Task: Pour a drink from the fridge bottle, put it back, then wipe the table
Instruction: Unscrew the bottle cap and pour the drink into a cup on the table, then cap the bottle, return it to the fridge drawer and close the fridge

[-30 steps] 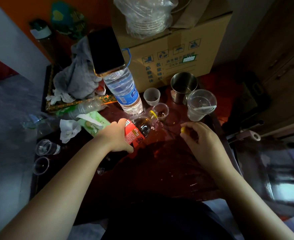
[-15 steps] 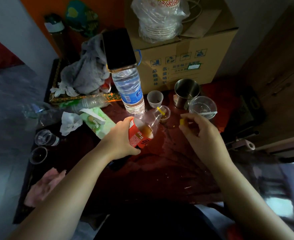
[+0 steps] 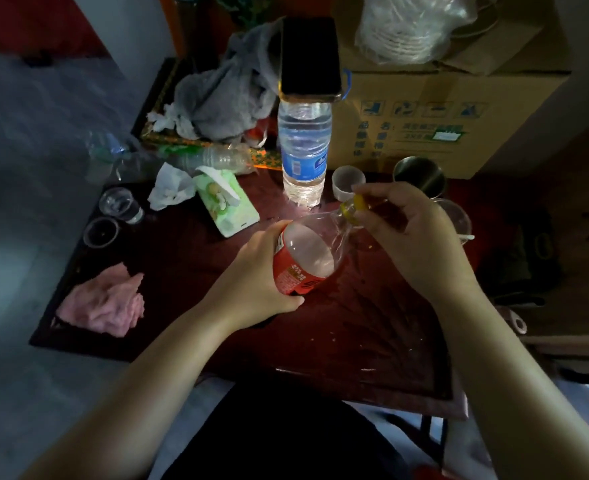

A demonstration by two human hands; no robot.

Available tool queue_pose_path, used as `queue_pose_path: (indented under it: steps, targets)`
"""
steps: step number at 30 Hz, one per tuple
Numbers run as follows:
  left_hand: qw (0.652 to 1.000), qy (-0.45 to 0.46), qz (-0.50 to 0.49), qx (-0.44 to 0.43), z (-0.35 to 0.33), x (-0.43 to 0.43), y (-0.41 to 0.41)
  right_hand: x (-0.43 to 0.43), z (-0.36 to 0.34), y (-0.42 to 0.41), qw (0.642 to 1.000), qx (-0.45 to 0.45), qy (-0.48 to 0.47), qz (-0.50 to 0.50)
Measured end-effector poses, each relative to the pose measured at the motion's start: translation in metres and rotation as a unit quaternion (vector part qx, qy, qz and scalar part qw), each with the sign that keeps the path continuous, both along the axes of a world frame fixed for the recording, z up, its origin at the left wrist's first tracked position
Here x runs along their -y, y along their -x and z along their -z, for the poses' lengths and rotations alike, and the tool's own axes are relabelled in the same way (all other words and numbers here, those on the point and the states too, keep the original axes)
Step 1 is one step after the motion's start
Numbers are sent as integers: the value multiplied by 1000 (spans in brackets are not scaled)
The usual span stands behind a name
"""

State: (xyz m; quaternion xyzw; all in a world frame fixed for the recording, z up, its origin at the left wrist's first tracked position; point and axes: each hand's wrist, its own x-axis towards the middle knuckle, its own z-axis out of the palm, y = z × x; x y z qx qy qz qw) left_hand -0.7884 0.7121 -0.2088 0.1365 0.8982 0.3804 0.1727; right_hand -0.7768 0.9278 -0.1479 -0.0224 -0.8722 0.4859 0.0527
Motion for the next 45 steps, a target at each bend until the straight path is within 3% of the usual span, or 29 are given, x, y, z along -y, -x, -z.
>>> queue_pose_path:
  steps: [6, 17, 23, 30, 36, 45]
  targets:
    - [998, 12, -54, 9, 10, 17, -26, 8, 9, 6, 993, 38, 0, -113]
    - [991, -5, -132, -3, 0, 81, -82, 73, -21, -4, 962, 28, -36, -268]
    - [976, -41, -211, -41, -14, 157, -142, 162, -47, -37, 939, -1, -9, -345]
    - [938, -16, -333, -95, -38, 272, -268, 303, -63, -117, 879, -43, -13, -474]
    - [875, 22, -466, -132, -53, 356, -403, 436, -69, -206, 825, -83, -1, -559]
    - [713, 73, -672, -187, -80, 417, -566, 599, -90, -342, 700, -146, 87, -693]
